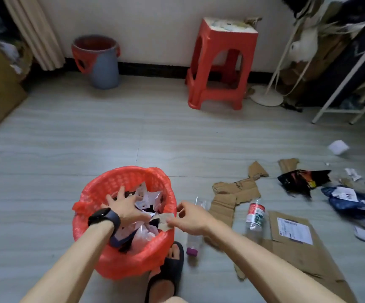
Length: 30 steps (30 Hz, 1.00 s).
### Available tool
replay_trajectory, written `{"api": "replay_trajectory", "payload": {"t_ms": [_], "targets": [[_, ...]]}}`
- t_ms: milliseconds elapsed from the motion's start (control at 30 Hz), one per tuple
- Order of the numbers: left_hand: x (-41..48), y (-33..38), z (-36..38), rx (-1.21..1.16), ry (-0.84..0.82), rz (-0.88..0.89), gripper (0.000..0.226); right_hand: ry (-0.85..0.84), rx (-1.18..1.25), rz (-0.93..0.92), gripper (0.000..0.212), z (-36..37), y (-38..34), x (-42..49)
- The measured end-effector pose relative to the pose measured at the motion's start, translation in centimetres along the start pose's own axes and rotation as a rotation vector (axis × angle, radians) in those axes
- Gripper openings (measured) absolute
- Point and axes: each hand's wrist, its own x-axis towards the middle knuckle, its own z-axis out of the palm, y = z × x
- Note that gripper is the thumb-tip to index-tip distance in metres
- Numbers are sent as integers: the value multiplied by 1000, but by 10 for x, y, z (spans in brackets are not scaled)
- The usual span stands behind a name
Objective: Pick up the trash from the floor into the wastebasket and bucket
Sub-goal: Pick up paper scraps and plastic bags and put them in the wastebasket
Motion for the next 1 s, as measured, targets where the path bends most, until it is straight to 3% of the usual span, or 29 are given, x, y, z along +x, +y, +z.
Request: {"api": "replay_trajectory", "payload": {"t_ms": [67,133,267,400,533,800,1000], "targets": [[-15,22,-18,36,87,42,80,18,-109,-15,74,-27,2,-17],[-23,41,-33,51,141,107,73,57,-233,-51,68,-51,-2,-23],[-46,115,-46,42,229,314,85,230,-468,-128,54,-112,14,-67],[-86,202,-49,64,180,492,67,347,-530,-78,53,-169,66,-130],[-120,283,-41,151,146,617,56,470,-415,28,51,-217,143,-201],[-148,387,-7,379,96,720,55,892,160,203,32,-219,291,-294],[-141,464,30,537,109,853,56,884,226,373,35,-176,371,-306]]}}
